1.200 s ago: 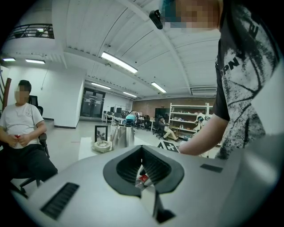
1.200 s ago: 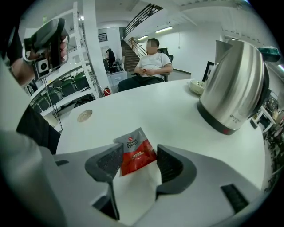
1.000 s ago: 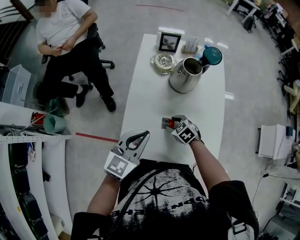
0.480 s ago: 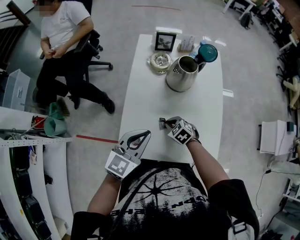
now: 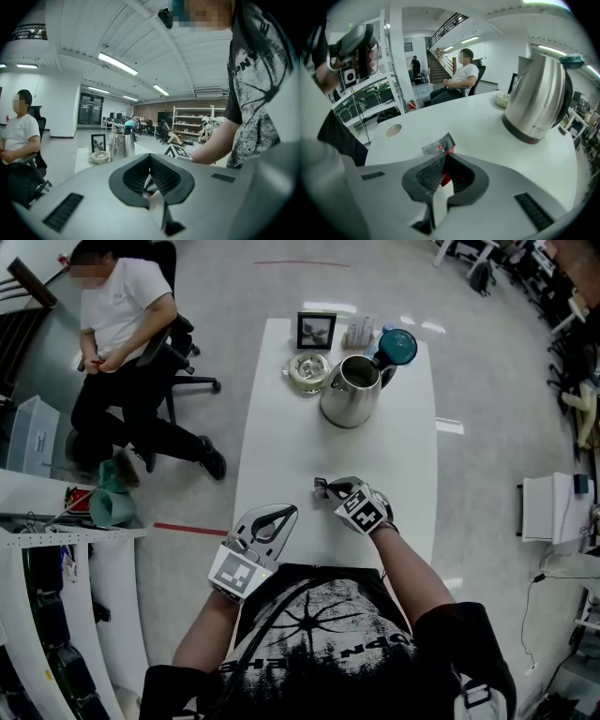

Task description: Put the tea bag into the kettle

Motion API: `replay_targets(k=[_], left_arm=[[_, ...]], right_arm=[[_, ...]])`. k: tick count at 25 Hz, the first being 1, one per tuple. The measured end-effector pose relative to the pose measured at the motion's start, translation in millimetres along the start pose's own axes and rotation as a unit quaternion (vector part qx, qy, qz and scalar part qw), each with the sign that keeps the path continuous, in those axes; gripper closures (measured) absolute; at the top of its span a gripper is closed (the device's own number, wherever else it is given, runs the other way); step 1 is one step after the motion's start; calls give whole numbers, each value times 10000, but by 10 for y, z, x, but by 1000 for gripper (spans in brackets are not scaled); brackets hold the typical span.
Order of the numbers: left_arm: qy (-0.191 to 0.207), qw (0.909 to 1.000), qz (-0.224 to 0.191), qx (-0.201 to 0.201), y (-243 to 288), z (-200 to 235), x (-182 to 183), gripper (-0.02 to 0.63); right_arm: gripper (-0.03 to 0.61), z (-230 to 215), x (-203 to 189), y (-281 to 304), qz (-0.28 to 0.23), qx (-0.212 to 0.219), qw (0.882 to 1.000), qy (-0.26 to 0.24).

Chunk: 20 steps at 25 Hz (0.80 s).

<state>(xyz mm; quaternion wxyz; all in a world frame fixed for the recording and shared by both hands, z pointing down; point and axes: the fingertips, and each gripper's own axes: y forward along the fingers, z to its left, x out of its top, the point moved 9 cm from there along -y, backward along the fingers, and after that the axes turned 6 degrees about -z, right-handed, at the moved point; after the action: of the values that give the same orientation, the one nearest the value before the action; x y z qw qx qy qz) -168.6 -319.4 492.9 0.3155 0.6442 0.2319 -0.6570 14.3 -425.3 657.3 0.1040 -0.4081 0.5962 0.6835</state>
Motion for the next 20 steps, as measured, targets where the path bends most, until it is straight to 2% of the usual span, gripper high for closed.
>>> replay_targets(k=[6, 11, 15, 20], left_arm=[[150, 9997, -125, -118, 140, 56, 78, 606], [378, 9987, -236, -233, 277, 126, 142, 606], [437, 9980, -317, -330, 401, 127, 207, 606], [558, 9964, -365, -515, 511, 109, 264, 606]], right_arm=[[560, -80, 189, -302, -613, -262, 9975, 248], [560, -187, 290, -521, -979, -543, 9934, 235], [560, -317, 461, -831, -1447, -872, 9852, 281], [560, -509, 707, -1099, -1841, -1223, 9752, 83]])
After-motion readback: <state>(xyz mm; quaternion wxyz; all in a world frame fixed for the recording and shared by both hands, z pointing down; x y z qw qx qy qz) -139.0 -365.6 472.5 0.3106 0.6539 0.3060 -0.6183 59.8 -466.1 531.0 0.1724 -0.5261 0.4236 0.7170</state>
